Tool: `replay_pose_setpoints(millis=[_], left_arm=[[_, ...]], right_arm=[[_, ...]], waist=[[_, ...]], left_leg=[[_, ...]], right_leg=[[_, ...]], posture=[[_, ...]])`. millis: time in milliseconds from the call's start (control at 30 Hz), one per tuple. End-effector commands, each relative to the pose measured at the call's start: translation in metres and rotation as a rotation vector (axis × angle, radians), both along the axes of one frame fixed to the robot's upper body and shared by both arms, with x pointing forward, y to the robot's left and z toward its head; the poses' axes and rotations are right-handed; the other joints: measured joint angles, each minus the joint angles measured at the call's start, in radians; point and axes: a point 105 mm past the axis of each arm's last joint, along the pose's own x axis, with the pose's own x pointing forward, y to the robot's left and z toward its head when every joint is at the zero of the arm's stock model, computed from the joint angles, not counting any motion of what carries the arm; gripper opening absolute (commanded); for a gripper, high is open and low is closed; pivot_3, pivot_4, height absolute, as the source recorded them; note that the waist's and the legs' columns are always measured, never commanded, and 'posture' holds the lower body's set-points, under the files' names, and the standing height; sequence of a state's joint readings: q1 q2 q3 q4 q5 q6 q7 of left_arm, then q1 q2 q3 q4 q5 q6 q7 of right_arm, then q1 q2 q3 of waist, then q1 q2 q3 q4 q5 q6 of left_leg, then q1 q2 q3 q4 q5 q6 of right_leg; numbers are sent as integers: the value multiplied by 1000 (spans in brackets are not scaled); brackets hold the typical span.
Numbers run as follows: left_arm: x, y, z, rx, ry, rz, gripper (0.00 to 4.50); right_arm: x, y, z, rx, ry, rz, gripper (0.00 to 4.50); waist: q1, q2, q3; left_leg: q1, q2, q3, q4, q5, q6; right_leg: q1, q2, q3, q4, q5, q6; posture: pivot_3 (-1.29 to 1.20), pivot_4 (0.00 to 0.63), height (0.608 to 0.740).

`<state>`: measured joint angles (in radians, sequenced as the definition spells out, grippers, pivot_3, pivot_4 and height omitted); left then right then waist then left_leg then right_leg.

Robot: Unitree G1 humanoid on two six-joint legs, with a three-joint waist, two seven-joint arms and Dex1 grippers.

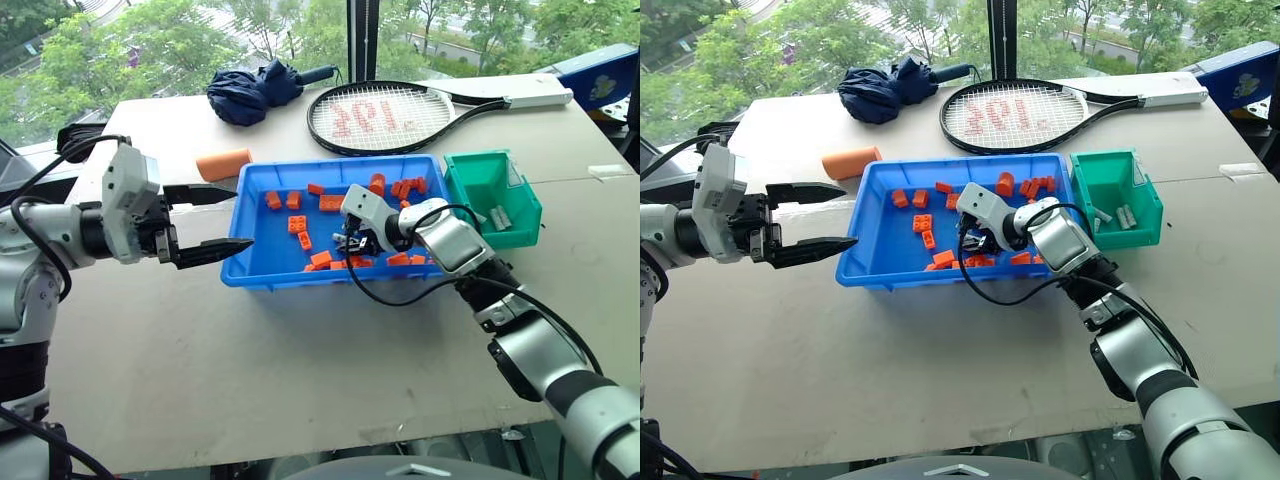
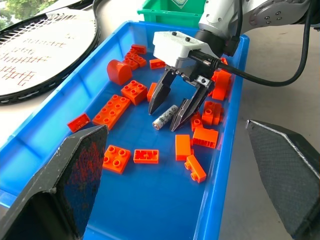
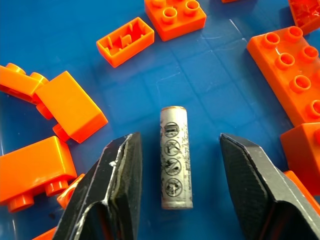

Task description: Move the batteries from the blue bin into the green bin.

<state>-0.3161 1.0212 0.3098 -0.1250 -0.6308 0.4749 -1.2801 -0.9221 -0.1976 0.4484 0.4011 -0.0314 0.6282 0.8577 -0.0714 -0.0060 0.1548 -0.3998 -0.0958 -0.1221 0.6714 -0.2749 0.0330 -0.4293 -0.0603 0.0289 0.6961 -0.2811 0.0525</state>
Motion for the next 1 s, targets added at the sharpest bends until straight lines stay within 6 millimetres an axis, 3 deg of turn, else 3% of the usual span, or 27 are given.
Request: replay_pose_setpoints(millis=[33,133,233,400,467,600,733,900,1000], left_arm=[[-1,-1,12,-1,-53,-3,4500],[0,-1,12,-2,-54,-4,4500],[0,-1,13,-5,-55,-9,4500],[1,-4,13,-11,-54,-25,4500],[0,-10,15,-12,-61,-48,4500],[-5,-32,30,-66,-95,-132,4500],[-5,-49,44,-151,-111,-199,4500],[-5,-68,53,-218,-104,-291,4500],[-3,-75,52,-221,-97,-324,4500]], right_arm=[[0,-1,-3,-1,7,-18,2165],[0,-1,-2,1,8,-15,1427],[2,-2,5,35,5,-33,45],[5,-5,30,112,-24,-62,9],[6,-17,55,169,-74,-105,9],[0,-60,102,252,-163,-233,9],[-7,-117,127,262,-223,-415,9],[-13,-189,130,221,-243,-643,9],[-14,-214,116,203,-214,-727,9]], waist=[[1,0,0],[1,0,0],[1,0,0],[1,0,0],[2,0,0],[14,0,0],[21,0,0],[30,0,0],[27,0,0]], left_leg=[[0,0,0,0,0,0],[0,0,0,0,0,0],[0,0,0,0,0,0],[0,0,0,0,0,0],[0,0,0,0,0,0],[-2,-1,-2,0,0,0],[-2,-2,-2,1,0,0],[-2,-2,-1,1,0,0],[-2,-1,0,1,0,0]], right_leg=[[0,0,0,0,0,0],[0,0,0,0,0,0],[0,0,0,0,0,0],[0,0,0,0,0,0],[0,0,0,0,0,0],[0,-2,-2,0,0,0],[0,-2,-2,0,0,0],[0,-2,-1,0,0,0],[0,-2,0,0,0,0]], posture=[[0,150,740],[0,150,740],[0,150,740],[0,150,740],[0,150,740],[0,150,740],[0,150,740],[0,150,740],[0,150,740]])
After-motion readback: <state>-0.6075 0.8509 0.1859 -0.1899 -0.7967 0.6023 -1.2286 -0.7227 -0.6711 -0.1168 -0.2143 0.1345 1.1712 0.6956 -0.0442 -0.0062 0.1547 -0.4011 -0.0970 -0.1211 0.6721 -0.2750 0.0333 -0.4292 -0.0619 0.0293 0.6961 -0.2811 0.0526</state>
